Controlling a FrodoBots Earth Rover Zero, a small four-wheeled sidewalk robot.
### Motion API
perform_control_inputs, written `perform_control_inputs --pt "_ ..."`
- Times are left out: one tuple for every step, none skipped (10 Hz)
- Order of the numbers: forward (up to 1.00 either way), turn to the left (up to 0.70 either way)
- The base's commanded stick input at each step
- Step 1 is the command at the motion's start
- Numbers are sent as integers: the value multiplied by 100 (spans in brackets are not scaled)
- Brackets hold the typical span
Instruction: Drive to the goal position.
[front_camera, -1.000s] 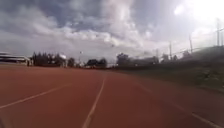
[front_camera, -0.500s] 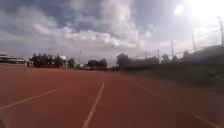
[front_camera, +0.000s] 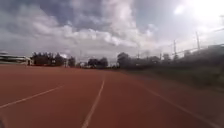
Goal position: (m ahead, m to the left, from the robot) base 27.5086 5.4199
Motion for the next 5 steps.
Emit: perform_control_inputs --pt "70 0" --pt "70 0" --pt "70 0" --pt "70 0" --pt "70 0"
